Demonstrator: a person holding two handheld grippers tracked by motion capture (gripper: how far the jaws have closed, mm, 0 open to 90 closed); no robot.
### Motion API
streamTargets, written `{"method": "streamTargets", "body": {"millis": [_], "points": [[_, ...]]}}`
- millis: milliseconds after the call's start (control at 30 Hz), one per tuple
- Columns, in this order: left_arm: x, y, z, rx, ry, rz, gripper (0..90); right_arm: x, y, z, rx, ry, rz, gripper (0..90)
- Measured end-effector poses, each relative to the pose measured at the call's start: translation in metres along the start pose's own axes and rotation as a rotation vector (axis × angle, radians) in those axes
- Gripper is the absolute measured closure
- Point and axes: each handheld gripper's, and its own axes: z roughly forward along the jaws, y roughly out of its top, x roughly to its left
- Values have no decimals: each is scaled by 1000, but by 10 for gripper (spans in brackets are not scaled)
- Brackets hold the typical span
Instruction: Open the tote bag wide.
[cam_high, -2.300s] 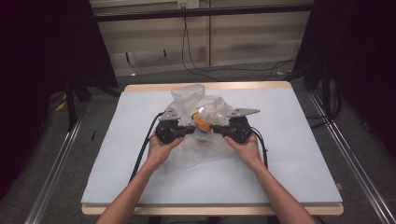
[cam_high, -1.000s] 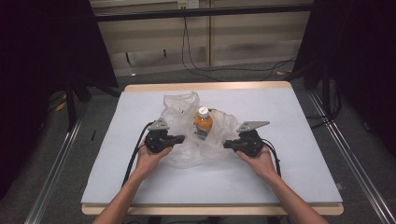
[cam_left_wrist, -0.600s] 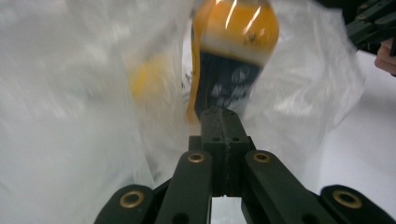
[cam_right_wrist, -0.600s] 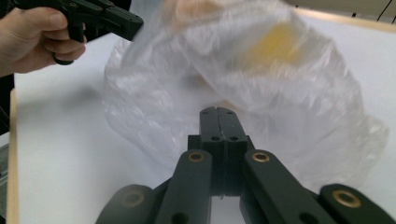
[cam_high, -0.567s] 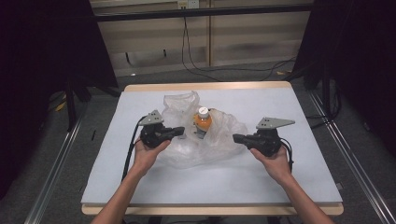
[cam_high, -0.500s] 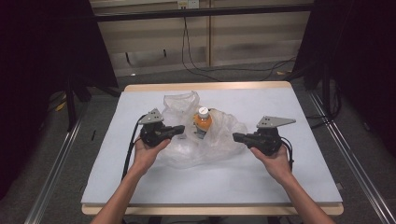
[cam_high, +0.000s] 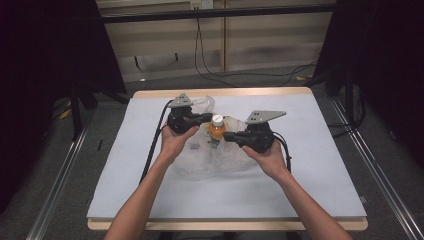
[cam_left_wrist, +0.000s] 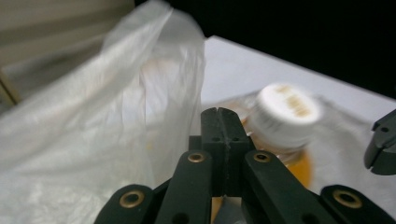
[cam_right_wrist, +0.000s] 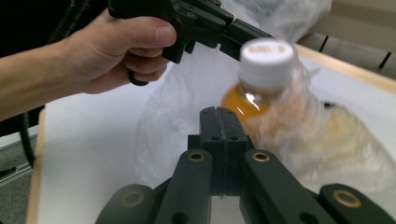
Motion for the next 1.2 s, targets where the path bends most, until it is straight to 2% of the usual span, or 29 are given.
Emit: {"method": "streamTargets", "body": {"millis": [33,67,133,167,200,233,267,300,467,533,567,700,733,767,800,833,867,900,933,1000,1033,1067,1100,1133,1200], "points": [[3,-6,8,34,9,-9,900,-11,-7,4,25,-35,24,900],[3,-6,8,34,9,-9,900,-11,-7,4,25,-35,24,900],[7,-13,14,54,4,-26,900,-25,-13,8,52,-73,52,900],[9,-17,17,72,12,-27,900,-38,-18,12,71,-93,79,900],[11,-21,21,88,8,-32,900,-38,-18,12,71,-93,79,900],[13,-25,24,117,18,-27,900,-48,-23,17,102,-116,95,900],[17,-34,31,172,29,-22,900,-52,-27,20,117,-125,103,900],[17,-34,31,172,29,-22,900,-52,-27,20,117,-125,103,900],[26,-56,43,261,41,-38,900,-72,-45,34,207,-168,138,900],[26,-62,44,313,51,-24,900,-82,-57,39,246,-186,150,900],[26,-66,45,316,58,-17,900,-84,-60,40,263,-187,149,900],[28,-67,39,340,81,4,900,-86,-64,40,303,-189,147,900],[28,-66,35,373,86,20,900,-86,-65,38,332,-186,130,900],[26,-66,33,388,90,39,900,-86,-65,37,347,-190,109,900],[26,-66,33,388,90,39,900,-86,-65,34,364,-186,106,900],[25,-65,27,444,88,91,900,-86,-65,31,376,-185,88,900],[25,-65,27,444,88,91,900,-86,-65,31,376,-185,88,900],[22,-67,25,431,85,70,900,-86,-65,27,392,-192,74,900],[23,-66,16,493,59,126,900,-89,-67,18,415,-184,62,900],[22,-67,13,506,53,142,900,-90,-67,14,433,-186,54,900],[20,-69,10,507,53,130,900,-92,-68,9,449,-186,43,900],[16,-70,4,532,47,141,900,-95,-70,0,473,-179,44,900],[16,-70,4,532,47,141,900,-95,-70,0,473,-179,44,900],[15,-72,1,539,45,161,900,-97,-70,-5,484,-183,39,900],[13,-74,-5,551,37,161,900,-100,-72,-15,511,-185,30,900]]}}
